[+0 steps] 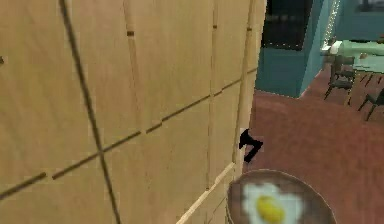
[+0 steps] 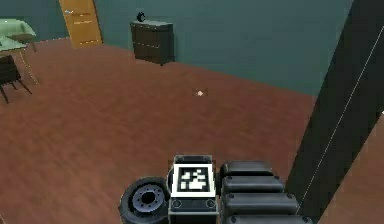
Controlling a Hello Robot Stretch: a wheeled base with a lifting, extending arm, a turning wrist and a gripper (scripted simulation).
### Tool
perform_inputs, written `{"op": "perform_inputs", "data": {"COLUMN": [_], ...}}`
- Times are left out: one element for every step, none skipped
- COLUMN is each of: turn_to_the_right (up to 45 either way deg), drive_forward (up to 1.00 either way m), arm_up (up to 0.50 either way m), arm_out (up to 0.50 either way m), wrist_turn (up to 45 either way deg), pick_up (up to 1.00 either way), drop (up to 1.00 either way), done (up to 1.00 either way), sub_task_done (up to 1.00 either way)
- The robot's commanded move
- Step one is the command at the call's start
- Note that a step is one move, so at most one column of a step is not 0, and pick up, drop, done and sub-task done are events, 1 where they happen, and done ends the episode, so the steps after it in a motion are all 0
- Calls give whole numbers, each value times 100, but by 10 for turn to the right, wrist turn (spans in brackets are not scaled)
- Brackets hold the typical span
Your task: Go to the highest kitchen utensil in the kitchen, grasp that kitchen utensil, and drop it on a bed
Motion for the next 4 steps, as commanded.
{"op": "perform_inputs", "data": {"turn_to_the_right": [450,120,0,0], "drive_forward": [0,0,100,100], "arm_up": [0,0,0,0], "arm_out": [0,0,0,0], "wrist_turn": [0,0,0,0], "pick_up": [0,0,0,0], "drop": [0,0,0,0], "done": [0,0,0,0], "sub_task_done": [0,0,0,0]}}
